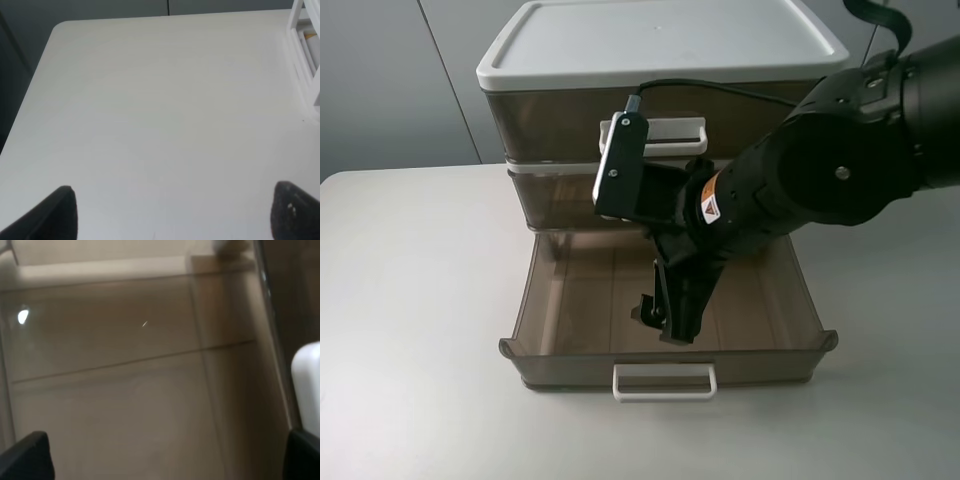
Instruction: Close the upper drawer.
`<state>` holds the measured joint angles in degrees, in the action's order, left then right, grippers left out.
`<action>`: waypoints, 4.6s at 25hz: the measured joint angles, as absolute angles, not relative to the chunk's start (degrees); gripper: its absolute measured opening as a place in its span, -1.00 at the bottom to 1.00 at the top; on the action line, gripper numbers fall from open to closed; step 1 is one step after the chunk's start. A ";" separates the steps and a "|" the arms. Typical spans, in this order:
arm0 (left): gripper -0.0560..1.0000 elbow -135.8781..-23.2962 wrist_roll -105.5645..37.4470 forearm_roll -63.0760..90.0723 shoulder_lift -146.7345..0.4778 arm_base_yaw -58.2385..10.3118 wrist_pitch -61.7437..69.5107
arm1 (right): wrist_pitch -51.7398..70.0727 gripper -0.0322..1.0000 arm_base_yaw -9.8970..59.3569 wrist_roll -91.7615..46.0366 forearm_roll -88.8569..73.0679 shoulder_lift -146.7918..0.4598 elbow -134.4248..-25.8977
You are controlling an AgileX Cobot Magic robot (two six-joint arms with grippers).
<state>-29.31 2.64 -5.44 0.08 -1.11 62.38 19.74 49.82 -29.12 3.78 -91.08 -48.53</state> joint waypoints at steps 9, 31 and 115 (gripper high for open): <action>0.51 -29.31 2.64 -5.44 0.08 -1.11 62.38 | 17.63 0.41 49.82 -29.54 3.78 -91.45 -48.53; 0.51 -29.31 2.43 -5.44 0.08 -1.11 62.38 | 16.73 0.41 50.59 -30.65 0.00 -90.69 -48.53; 0.51 -29.31 2.64 -5.55 0.08 -1.11 62.38 | 62.72 0.41 7.58 3.18 2.85 -7.25 -29.42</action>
<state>-29.31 2.64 -5.55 0.08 -1.11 62.38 62.72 7.58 3.18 2.85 -7.25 -29.42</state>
